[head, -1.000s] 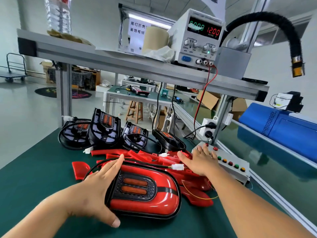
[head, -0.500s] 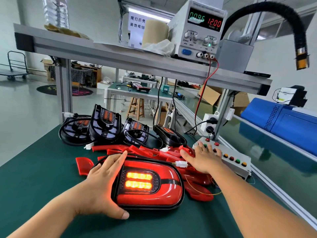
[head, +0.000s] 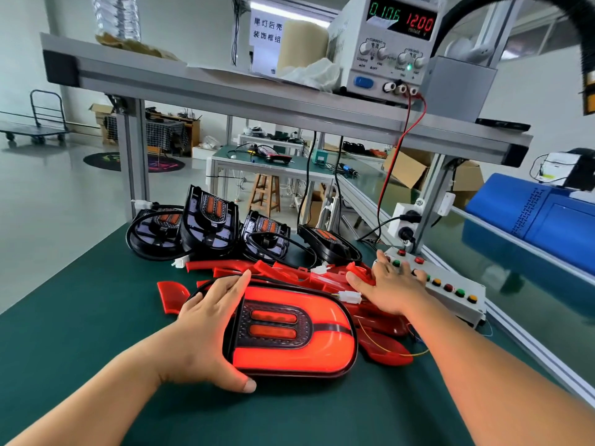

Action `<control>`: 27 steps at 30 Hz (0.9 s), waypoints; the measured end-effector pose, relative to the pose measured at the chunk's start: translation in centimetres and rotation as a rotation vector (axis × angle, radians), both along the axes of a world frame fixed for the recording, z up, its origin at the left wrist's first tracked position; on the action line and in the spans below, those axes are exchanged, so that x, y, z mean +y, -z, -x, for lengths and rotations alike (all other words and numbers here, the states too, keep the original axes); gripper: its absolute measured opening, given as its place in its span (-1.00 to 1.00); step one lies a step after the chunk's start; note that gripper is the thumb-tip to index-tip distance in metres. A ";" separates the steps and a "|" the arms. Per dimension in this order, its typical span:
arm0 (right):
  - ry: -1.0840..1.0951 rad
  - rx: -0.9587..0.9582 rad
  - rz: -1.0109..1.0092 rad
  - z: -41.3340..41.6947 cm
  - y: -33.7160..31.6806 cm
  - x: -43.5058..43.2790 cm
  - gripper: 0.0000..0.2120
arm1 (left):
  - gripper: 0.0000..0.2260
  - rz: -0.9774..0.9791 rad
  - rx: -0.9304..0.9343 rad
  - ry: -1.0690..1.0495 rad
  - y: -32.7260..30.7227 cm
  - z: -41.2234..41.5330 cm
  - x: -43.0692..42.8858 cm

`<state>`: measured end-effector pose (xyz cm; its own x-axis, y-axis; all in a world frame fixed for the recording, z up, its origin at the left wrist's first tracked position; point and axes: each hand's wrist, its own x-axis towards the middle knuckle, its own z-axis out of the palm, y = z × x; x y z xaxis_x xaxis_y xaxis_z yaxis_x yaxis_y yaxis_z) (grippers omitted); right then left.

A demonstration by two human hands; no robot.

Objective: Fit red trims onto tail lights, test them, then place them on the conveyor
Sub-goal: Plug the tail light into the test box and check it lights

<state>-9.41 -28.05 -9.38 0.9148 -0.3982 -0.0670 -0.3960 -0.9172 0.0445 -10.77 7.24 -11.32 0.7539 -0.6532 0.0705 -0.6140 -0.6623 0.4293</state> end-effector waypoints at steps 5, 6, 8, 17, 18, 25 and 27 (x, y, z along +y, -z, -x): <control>0.004 0.004 -0.006 0.1 0.0 0.0 0.24 | 0.33 -0.003 0.020 0.002 0.1 -0.1 0.1; 0.005 0.005 -0.004 0.1 0.0 0.1 0.23 | 0.33 -0.001 0.019 0.002 0.2 -0.1 0.1; 0.008 0.005 -0.005 0.1 -0.1 0.1 0.22 | 0.33 0.002 0.013 0.005 0.2 -0.1 0.1; 0.090 -0.129 -0.007 1.8 -0.5 -0.8 0.04 | 0.37 0.021 0.056 0.004 0.1 -0.3 0.1; 0.138 -0.154 0.019 2.2 -0.4 -1.2 0.00 | 0.37 0.022 0.054 0.004 0.1 -0.3 0.0; 0.285 -0.120 0.127 5.0 0.0 -2.9 -0.04 | 0.35 0.028 0.065 0.001 0.1 -0.2 0.1; 0.276 -0.113 0.132 5.3 0.1 -3.0 -0.04 | 0.34 0.038 0.054 0.007 0.1 -0.3 0.1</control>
<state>-14.69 -31.01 -9.47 0.7699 -0.6306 0.0978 -0.6380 -0.7638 0.0977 -10.44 7.33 -11.40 0.7526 -0.6562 0.0546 -0.5938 -0.6406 0.4869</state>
